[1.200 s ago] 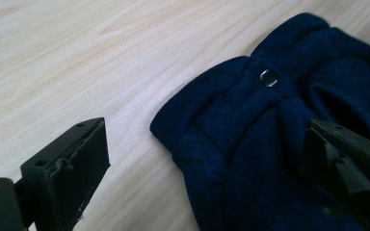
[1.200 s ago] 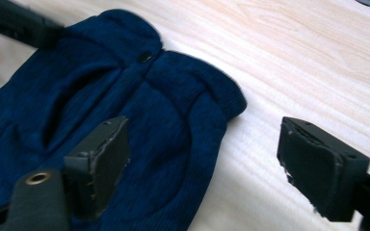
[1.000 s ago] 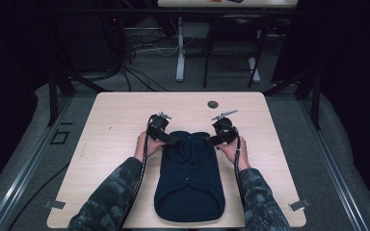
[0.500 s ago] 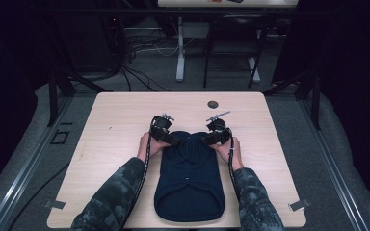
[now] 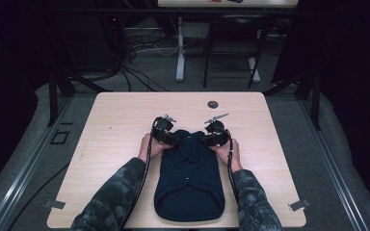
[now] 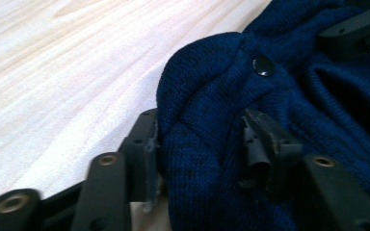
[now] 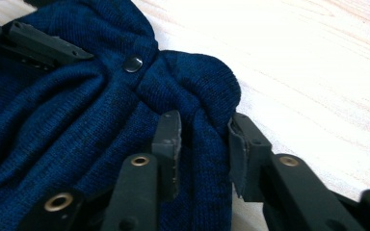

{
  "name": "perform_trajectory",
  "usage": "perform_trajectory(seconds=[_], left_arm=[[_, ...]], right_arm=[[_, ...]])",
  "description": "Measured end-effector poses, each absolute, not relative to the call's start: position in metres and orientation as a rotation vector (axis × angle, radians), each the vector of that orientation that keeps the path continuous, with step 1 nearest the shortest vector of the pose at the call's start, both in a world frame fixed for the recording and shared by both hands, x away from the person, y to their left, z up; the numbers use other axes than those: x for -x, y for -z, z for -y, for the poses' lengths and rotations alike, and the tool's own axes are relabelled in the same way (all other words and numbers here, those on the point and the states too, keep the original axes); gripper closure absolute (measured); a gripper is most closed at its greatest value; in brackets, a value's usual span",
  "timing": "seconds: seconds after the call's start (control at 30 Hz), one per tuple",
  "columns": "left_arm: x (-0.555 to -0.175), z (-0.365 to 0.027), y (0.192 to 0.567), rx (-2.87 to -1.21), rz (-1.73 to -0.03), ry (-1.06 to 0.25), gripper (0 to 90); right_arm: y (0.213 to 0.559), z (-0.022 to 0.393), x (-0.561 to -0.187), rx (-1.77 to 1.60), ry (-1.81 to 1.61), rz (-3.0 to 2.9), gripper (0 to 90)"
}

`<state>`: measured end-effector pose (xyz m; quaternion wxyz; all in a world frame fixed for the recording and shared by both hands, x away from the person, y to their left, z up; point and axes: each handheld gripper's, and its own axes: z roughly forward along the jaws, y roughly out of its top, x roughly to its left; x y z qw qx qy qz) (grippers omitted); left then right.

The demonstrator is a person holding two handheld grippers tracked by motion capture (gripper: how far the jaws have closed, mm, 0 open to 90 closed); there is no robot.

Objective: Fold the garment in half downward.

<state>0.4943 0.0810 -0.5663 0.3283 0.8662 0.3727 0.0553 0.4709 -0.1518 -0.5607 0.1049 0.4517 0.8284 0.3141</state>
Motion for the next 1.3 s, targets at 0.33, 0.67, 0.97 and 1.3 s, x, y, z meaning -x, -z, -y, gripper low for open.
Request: perform_trajectory(seconds=[0.33,0.67,0.97,1.3], left_arm=[[-0.485,-0.081,0.559,-2.229,-0.93,-0.17,65.7],[-0.478,-0.084,0.545,-2.204,-0.895,-0.2,65.7],[-0.475,-0.087,0.538,-2.209,-0.883,-0.182,64.7],[-0.471,-0.096,0.532,-2.189,-0.851,-0.166,64.8]], right_arm=[[0.547,0.154,-0.461,-1.265,-0.976,-2.403,75.4],[0.533,0.157,-0.451,-1.203,-1.012,-2.381,75.3],[0.525,0.155,-0.445,-1.161,-1.028,-2.376,75.3],[0.52,0.153,-0.442,-1.122,-1.035,-2.372,75.3]])
